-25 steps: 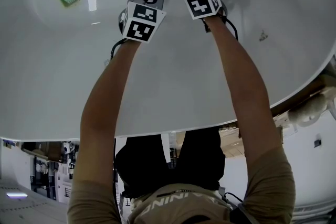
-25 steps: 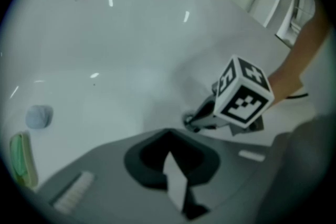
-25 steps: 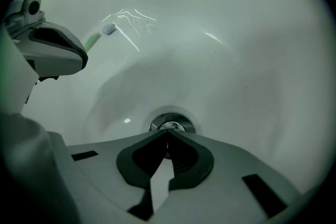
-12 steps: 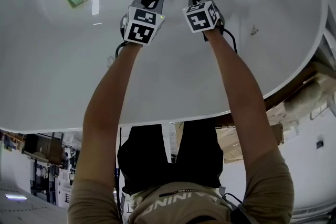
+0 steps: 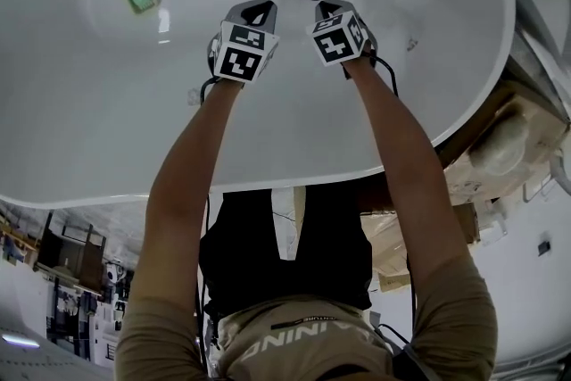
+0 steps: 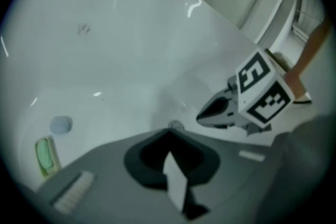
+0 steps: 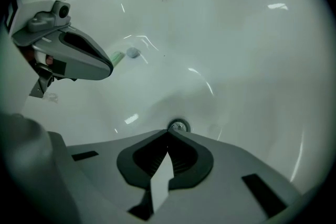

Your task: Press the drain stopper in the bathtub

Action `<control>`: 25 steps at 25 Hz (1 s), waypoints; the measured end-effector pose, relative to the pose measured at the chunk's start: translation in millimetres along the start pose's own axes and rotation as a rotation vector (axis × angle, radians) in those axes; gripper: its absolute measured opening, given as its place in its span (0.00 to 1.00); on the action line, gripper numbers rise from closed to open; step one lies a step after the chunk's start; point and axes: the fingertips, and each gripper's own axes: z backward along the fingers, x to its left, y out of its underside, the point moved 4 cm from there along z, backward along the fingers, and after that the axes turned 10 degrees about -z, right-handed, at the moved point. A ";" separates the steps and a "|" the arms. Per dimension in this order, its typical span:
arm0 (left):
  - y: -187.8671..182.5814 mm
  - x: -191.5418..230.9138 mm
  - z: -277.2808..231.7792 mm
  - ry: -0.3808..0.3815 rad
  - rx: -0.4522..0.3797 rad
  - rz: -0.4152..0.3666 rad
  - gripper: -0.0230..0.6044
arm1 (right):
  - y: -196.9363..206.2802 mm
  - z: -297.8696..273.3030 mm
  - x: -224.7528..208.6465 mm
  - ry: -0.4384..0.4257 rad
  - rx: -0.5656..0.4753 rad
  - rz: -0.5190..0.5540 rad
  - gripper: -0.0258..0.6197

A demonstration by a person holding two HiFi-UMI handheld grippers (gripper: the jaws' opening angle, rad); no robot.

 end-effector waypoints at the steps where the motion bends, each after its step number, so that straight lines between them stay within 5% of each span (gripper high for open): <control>1: -3.1 -1.8 7.4 -0.001 0.001 -0.005 0.04 | -2.3 9.5 3.0 -0.002 -0.004 0.005 0.06; 15: -90.7 -43.9 148.9 -0.048 -0.076 -0.027 0.04 | -40.9 203.4 30.2 -0.041 -0.204 -0.109 0.06; 25: -145.5 -89.7 255.5 -0.074 -0.125 -0.061 0.04 | -66.4 347.2 54.1 -0.050 -0.338 -0.052 0.06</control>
